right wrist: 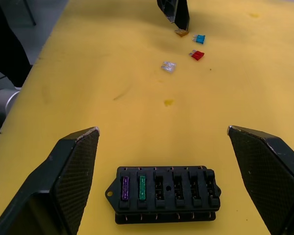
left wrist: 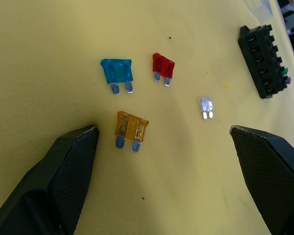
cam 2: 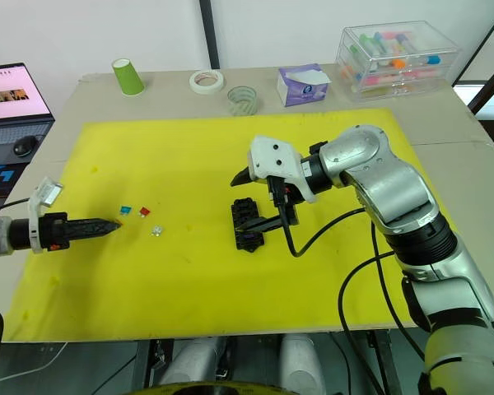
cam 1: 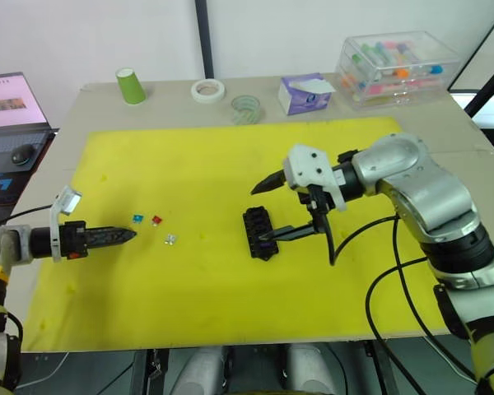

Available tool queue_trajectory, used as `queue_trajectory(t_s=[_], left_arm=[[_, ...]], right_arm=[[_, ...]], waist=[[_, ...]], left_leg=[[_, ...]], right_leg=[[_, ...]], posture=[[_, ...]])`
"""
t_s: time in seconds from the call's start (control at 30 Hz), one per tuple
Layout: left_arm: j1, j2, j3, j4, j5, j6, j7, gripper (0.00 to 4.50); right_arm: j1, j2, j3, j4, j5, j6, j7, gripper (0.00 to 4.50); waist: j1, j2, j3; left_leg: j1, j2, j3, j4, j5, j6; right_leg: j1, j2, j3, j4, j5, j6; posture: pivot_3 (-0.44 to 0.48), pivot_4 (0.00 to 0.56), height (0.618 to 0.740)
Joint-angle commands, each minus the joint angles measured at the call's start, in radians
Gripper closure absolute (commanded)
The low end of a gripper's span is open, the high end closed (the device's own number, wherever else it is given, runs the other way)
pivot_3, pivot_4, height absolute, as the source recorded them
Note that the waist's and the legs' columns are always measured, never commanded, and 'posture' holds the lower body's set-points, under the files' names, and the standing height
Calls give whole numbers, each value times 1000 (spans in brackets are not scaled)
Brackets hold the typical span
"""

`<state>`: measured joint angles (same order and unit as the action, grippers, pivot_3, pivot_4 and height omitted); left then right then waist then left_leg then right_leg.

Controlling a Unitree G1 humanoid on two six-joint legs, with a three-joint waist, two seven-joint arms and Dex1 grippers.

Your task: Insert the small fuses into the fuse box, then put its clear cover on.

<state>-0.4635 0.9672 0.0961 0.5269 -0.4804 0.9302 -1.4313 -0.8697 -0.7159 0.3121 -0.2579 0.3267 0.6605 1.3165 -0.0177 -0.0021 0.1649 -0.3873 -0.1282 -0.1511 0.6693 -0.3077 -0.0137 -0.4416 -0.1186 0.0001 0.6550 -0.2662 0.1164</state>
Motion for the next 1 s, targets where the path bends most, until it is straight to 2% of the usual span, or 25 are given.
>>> queue_trajectory(t_s=[0.03, 0.47, 0.57, 0.67, 0.9, 1.0], left_arm=[[33, -16, -26, -13, -2, 21, -2, 0], [38, -42, -6, -39, -21, 57, 25, 0], [36, -48, 7, -15, -16, 59, 47, 612], [41, -52, 22, -9, -24, 66, 55, 1610], [49, -58, 61, 10, -38, 79, 81, 1610], [55, -58, 68, 17, -38, 75, 89, 2224]], right_arm=[[-23, 1, -1, -30, -5, -17, -8, 59], [-20, -1, 20, -13, -25, -44, -17, 59], [-19, -1, 21, -11, -31, -48, -18, 0], [-15, -2, 23, -11, -37, -52, -18, 0], [-15, 5, 30, -3, -46, -62, -17, 0], [-17, 8, 32, 2, -49, -68, -16, 0]], waist=[[-1, 0, 0], [4, 0, 0], [4, 0, 0], [2, 0, 0], [1, 0, 0], [0, 0, 0]], left_leg=[[0, 0, 0, 0, 0, 0], [0, 0, 0, 0, 0, 0], [0, -1, 0, 0, 0, 0], [0, -1, 0, 1, 0, 0], [0, -1, 0, 1, 0, 0], [0, -1, 0, 1, 0, 0]], right_leg=[[0, 0, 0, 0, 0, 0], [0, 0, 0, 0, 0, 0], [0, 0, 0, 0, 0, 0], [0, 0, 0, 0, 0, 0], [0, 0, 0, 0, 0, 0], [0, 0, 0, 0, 0, 0]], posture=[[0, 150, 740], [0, 150, 740], [0, 150, 740], [0, 150, 740], [0, 150, 740], [0, 150, 740]])
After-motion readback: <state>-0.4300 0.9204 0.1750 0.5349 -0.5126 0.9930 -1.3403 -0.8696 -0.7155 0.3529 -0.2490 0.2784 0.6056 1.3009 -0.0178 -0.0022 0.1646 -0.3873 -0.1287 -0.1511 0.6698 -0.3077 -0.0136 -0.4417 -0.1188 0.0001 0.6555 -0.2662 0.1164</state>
